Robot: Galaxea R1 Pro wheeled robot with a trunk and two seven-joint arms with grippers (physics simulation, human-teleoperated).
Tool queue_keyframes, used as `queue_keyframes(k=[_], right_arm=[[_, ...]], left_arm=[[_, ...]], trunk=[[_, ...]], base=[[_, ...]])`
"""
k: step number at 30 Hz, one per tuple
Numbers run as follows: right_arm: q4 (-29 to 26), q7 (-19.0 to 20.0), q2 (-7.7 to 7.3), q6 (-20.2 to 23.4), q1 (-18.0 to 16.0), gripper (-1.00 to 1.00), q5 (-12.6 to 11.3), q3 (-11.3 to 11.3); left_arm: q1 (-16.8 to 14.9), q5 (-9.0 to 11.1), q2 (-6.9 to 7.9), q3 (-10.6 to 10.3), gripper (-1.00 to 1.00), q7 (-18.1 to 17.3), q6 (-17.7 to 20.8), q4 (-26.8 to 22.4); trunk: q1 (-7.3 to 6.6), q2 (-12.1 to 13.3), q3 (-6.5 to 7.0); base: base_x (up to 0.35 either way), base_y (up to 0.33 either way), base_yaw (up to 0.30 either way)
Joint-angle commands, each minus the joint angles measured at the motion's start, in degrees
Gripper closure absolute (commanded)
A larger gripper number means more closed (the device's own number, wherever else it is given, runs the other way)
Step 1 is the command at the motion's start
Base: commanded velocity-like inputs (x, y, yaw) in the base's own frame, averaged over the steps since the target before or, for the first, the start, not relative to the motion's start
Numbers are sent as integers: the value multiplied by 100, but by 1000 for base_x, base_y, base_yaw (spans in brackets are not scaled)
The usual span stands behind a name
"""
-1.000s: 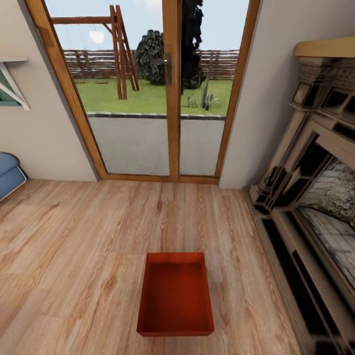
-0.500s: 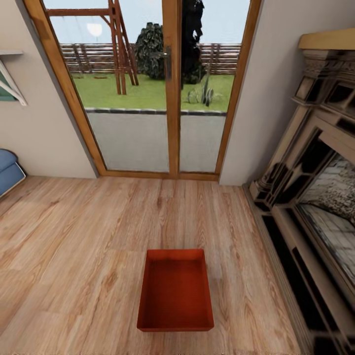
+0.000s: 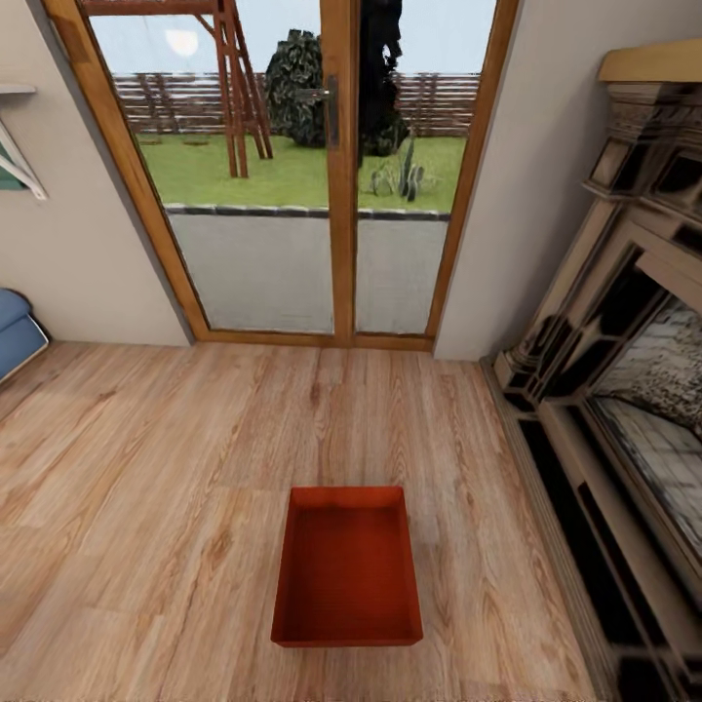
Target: Move the two storage containers from the living room to the garage. In the garage, place one container on the floor and stack the other container on top of it (either order is fine).
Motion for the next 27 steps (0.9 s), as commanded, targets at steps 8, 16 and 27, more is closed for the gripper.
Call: queue_keyframes(k=[8, 16, 27], right_arm=[[17, 2, 0, -31, -6, -100, 10, 42], [17, 2, 0, -31, -6, -100, 12, 42], [17, 2, 0, -31, -6, -100, 12, 42]], left_arm=[[-3, 30, 0, -14, -100, -3, -17, 5], [-3, 30, 0, -14, -100, -3, -17, 5], [-3, 30, 0, -14, -100, -3, -17, 5]], trunk=[[-1, -2, -76], [-1, -2, -149], [-1, -2, -248]], base=[[0, 0, 0], [0, 0, 0], [0, 0, 0]])
